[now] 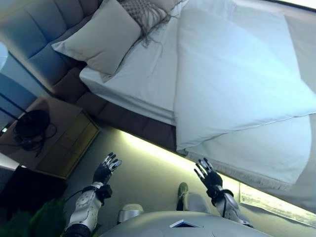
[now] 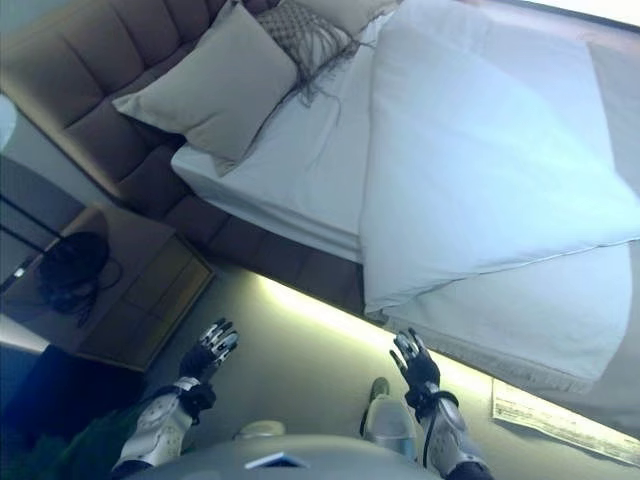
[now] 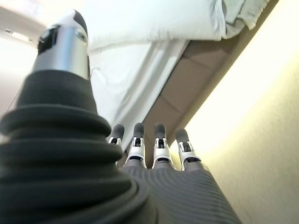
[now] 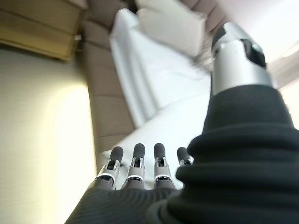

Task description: Make the bed neatly

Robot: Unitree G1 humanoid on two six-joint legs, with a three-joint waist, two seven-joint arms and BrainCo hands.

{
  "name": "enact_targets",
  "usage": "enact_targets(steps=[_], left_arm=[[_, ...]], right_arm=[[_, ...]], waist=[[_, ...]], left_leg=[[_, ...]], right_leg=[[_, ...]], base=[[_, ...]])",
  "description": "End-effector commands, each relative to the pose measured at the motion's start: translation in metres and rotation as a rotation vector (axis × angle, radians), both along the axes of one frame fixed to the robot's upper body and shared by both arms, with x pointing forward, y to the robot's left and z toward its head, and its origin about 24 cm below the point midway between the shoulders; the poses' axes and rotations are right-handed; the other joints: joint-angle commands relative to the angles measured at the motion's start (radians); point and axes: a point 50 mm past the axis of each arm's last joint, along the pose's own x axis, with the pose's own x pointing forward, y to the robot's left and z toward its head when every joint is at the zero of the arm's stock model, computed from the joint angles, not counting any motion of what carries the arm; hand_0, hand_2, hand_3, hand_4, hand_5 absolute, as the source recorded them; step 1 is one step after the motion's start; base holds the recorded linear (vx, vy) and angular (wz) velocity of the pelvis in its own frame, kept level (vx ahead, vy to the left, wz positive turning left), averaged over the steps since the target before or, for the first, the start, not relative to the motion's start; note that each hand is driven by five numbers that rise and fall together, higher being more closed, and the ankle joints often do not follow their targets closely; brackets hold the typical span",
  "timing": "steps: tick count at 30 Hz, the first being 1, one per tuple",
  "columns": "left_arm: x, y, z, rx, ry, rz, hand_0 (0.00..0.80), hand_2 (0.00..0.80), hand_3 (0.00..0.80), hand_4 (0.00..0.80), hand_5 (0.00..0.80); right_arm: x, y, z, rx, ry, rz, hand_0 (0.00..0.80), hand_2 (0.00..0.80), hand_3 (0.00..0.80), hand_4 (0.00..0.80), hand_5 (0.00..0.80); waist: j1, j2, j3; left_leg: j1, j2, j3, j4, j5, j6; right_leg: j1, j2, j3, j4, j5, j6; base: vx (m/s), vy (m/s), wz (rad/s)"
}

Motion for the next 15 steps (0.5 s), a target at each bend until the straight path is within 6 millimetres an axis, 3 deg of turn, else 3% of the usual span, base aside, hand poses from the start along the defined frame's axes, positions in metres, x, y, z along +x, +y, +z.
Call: enact_targets(steps=[1,3,6,10,13,15], left_arm=[[0.019,0.003,0.021,0.01,-0.157,0.021,0.0,0.0,0.0,0.0,0.0],[0.02,0.001,0.02,0.0,-0.16,0.021,0.0,0.0,0.0,0.0,0.0],[0.024,-0.002,0.022,-0.005,-0.172,-0.003,0.0,0.0,0.0,0.0,0.0],[0.03,-0.006,0.022,-0.005,-0.158,-0.018,0.0,0.0,0.0,0.0,0.0],[0.025,-0.006,0.017,0.002,-0.133,-0.007,0.0,0.0,0.0,0.0,0.0],[0.017,-0.003,0.014,0.008,-0.113,-0.005,0.0,0.0,0.0,0.0,0.0]], right_arm=[[0.005,-0.007,0.011,0.009,-0.071,0.035,0.0,0.0,0.0,0.0,0.0],[0.007,-0.009,0.011,0.009,-0.07,0.02,0.0,0.0,0.0,0.0,0.0],[0.01,-0.007,0.012,0.024,-0.077,-0.001,0.0,0.0,0.0,0.0,0.0],[0.008,-0.005,0.015,0.021,-0.072,-0.005,0.0,0.0,0.0,0.0,0.0],[0.003,-0.001,0.014,0.033,-0.067,0.024,0.0,0.0,0.0,0.0,0.0],[-0.004,0.003,0.01,0.04,-0.053,0.042,0.0,0.0,0.0,0.0,0.0]], waist=[[0.004,-0.05,0.002],[0.008,-0.053,0.011],[0.03,-0.044,0.024],[0.046,-0.005,0.026],[0.073,0.019,0.03],[0.096,0.025,0.029]], left_leg=[[-0.126,-0.1,0.019,0.304,0.234,0.072],[-0.186,-0.078,0.033,0.335,0.246,0.079],[-0.206,-0.052,0.025,0.143,0.265,0.082],[-0.218,-0.006,-0.002,-0.211,0.354,0.027],[-0.248,-0.007,-0.026,-0.397,0.413,-0.007],[-0.274,-0.023,-0.037,-0.472,0.425,-0.012]], right_leg=[[0.03,-0.019,0.036,-0.004,-0.017,0.009],[0.047,-0.009,0.042,0.013,-0.037,-0.006],[0.079,0.009,0.041,0.028,-0.073,0.001],[0.135,0.031,0.04,0.002,-0.111,0.015],[0.188,0.04,0.042,-0.004,-0.147,0.022],[0.232,0.039,0.048,0.0,-0.177,0.025]], base=[[0.213,-0.209,-0.19],[0.216,-0.169,-0.24],[0.246,-0.056,-0.15],[0.29,0.083,0.0],[0.362,0.071,0.05],[0.412,0.039,-0.09]])
